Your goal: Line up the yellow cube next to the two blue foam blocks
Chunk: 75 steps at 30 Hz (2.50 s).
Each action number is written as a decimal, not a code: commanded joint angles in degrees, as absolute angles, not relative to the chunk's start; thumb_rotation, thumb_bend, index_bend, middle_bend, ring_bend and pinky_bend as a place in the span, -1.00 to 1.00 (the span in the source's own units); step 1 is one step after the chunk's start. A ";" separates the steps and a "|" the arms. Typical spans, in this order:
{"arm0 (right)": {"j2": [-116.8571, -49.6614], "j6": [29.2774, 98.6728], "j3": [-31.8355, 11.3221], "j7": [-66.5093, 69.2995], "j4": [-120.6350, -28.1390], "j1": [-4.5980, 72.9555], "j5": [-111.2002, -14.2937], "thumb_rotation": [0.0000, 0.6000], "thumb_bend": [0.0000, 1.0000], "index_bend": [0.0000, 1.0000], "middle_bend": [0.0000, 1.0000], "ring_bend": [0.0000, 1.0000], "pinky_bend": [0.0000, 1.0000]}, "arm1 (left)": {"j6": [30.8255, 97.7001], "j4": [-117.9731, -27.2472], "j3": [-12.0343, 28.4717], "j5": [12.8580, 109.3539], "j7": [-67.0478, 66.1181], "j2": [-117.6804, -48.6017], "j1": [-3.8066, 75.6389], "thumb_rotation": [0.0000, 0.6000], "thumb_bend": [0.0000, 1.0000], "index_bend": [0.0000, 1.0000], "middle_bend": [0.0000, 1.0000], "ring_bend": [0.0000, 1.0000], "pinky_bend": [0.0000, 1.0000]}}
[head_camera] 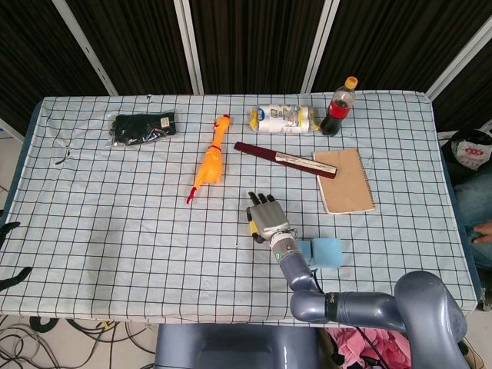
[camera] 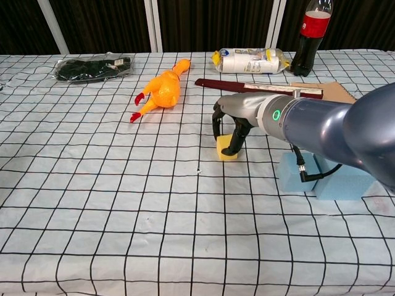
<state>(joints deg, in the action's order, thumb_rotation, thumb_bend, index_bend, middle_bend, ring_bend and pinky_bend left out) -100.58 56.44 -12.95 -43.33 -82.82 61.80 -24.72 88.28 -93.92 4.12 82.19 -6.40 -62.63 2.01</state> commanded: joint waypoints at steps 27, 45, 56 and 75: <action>-90.01 70.75 -12.01 -51.02 -106.75 60.52 -14.82 1.00 -0.39 -0.05 -1.00 -0.90 -0.80 | 88.20 -94.04 3.94 82.49 -6.09 -62.45 1.98 1.00 -0.93 -0.54 -0.89 -1.00 -1.00; -94.20 81.83 -9.47 -48.04 -111.49 55.12 -17.61 1.00 -0.39 -0.05 -1.00 -0.90 -0.80 | 88.13 -94.05 3.79 82.72 -5.86 -62.27 1.97 1.00 -0.93 -0.54 -0.89 -1.00 -1.00; -97.90 81.45 -10.55 -48.56 -107.91 54.62 -19.09 1.00 -0.39 -0.04 -1.00 -0.90 -0.80 | 88.21 -93.88 3.89 82.63 -5.99 -62.41 1.99 1.00 -0.93 -0.54 -0.89 -1.00 -1.00; -99.21 77.92 -10.58 -48.58 -102.00 52.71 -22.41 1.00 -0.39 -0.05 -1.00 -0.90 -0.80 | 88.31 -93.67 4.07 82.35 -6.37 -62.61 1.99 1.00 -0.93 -0.54 -0.88 -1.00 -1.00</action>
<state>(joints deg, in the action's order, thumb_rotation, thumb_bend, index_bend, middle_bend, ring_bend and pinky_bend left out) -99.20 78.03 -10.71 -48.46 -102.18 52.82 -22.23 88.31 -93.68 4.07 82.35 -6.37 -62.61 1.99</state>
